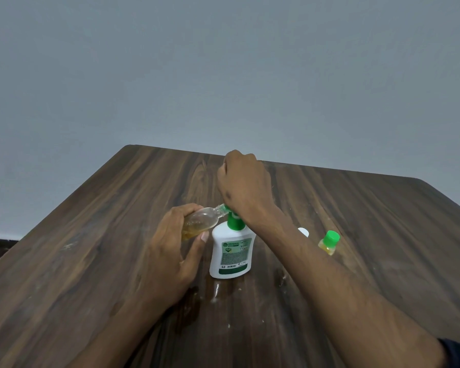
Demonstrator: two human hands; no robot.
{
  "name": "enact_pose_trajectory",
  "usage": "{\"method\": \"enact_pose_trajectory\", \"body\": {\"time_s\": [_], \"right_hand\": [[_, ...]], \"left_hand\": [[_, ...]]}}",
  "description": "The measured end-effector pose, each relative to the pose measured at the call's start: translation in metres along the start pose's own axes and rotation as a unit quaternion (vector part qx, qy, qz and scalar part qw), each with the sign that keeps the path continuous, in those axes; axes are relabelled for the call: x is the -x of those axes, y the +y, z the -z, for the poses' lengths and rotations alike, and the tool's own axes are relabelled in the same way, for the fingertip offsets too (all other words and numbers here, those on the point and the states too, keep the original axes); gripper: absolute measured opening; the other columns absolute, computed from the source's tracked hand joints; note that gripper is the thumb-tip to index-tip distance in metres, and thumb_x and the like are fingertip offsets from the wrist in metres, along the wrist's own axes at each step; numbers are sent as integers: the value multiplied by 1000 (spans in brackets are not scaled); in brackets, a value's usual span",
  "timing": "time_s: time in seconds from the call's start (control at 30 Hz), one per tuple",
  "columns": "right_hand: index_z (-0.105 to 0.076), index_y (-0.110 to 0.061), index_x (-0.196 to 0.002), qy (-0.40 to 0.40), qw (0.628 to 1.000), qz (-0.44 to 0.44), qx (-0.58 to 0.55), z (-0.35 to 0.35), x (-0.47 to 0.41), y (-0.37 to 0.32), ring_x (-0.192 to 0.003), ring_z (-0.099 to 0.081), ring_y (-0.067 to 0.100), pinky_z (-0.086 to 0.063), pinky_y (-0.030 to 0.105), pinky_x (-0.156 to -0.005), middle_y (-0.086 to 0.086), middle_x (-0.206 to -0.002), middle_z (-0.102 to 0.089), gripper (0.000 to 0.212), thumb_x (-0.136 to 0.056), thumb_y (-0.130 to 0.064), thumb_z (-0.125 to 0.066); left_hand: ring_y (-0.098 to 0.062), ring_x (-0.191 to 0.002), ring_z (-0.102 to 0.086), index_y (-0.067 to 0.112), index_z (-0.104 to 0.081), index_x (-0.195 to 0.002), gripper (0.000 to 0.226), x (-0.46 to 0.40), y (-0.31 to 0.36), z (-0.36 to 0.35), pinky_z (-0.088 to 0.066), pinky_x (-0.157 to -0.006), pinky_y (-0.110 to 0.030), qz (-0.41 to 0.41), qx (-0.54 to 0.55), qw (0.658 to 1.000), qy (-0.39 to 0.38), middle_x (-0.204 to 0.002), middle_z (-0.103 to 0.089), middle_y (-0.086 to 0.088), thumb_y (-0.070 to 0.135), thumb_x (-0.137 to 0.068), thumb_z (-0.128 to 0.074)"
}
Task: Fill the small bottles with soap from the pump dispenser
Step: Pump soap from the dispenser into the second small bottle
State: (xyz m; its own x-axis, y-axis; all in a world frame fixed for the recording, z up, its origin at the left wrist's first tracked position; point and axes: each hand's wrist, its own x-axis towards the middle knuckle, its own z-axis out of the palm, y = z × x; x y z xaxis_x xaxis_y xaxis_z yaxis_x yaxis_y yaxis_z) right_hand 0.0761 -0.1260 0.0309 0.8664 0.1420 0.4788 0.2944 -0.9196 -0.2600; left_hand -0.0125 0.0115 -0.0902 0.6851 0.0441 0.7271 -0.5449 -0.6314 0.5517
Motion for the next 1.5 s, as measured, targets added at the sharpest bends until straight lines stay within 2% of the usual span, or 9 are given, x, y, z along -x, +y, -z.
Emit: {"method": "enact_pose_trajectory", "body": {"time_s": [0.2, 0.4, 0.6, 0.73, 0.9, 1.0, 1.17, 1.33, 1.5], "right_hand": [[-35, -18, -69, -3, 1000, 2, 7, 2, -1, -1, -60, -46, 20, -35, 34, -59, -1, -68, -45, 33, -100, -18, -44], [-45, -14, -78, -13, 1000, -8, -1, 0, 1, 0, -63, -49, 22, -38, 35, -61, -2, -68, -43, 24, -102, -18, -43], [-34, -19, -68, -10, 1000, -19, 3, 0, 1, 0, -56, -42, 14, -33, 33, -58, -2, -66, -43, 36, -102, -18, -44], [-39, -17, -71, -3, 1000, -1, 3, 3, 0, -2, -65, -54, 24, -41, 37, -61, 0, -69, -48, 31, -101, -19, -44], [-42, -15, -78, -13, 1000, -8, 3, 2, 2, 0, -64, -46, 22, -34, 34, -62, -2, -67, -40, 25, -102, -18, -44], [-45, -14, -79, -10, 1000, 1, 4, 3, 1, -2, -67, -53, 24, -40, 37, -62, -1, -69, -44, 23, -101, -18, -43], [-32, -19, -68, -21, 1000, -16, 4, 2, 1, -1, -60, -45, 19, -34, 35, -61, -2, -68, -42, 35, -101, -18, -44], [-34, -18, -69, -6, 1000, -3, 3, 3, 0, -3, -60, -48, 20, -39, 36, -61, -1, -68, -46, 33, -100, -18, -44], [-33, -19, -69, -26, 999, -20, 4, 3, 2, -2, -60, -45, 19, -34, 34, -62, -2, -67, -42, 34, -101, -18, -44]], "left_hand": [[2, -108, -60, 19, -56, -131, 36, 0, 0, 0, -44, -88, -9, 3, 2, 1000, -1, -121, -61, 13, 25, -97, -65], [-2, -107, -61, 20, -56, -131, 35, 1, -1, 0, -46, -87, -12, 1, 5, 1000, -3, -120, -62, 11, 24, -97, -66], [-2, -108, -61, 19, -56, -132, 36, 1, -2, -1, -47, -87, -13, -1, 3, 1000, -2, -121, -61, 11, 25, -97, -65], [0, -107, -61, 20, -55, -132, 36, 1, 0, -1, -45, -88, -10, 5, 3, 1000, -3, -121, -62, 12, 27, -98, -64], [0, -107, -61, 20, -56, -132, 36, 0, -1, -1, -46, -87, -12, 1, 0, 1000, -4, -120, -62, 11, 26, -98, -64], [1, -108, -60, 22, -55, -132, 36, 0, 0, 0, -46, -87, -11, 1, 0, 1000, -5, -121, -60, 15, 27, -98, -64], [1, -106, -60, 21, -55, -132, 36, 1, -2, -1, -44, -87, -10, 0, -5, 1000, -5, -120, -60, 15, 25, -98, -65], [3, -107, -60, 22, -55, -132, 36, 1, 1, 0, -44, -87, -8, -1, -1, 1000, -2, -120, -59, 16, 25, -98, -65], [2, -109, -60, 22, -55, -132, 35, 1, -2, 0, -44, -88, -9, 4, -2, 1000, -7, -121, -60, 14, 26, -98, -64]]}}
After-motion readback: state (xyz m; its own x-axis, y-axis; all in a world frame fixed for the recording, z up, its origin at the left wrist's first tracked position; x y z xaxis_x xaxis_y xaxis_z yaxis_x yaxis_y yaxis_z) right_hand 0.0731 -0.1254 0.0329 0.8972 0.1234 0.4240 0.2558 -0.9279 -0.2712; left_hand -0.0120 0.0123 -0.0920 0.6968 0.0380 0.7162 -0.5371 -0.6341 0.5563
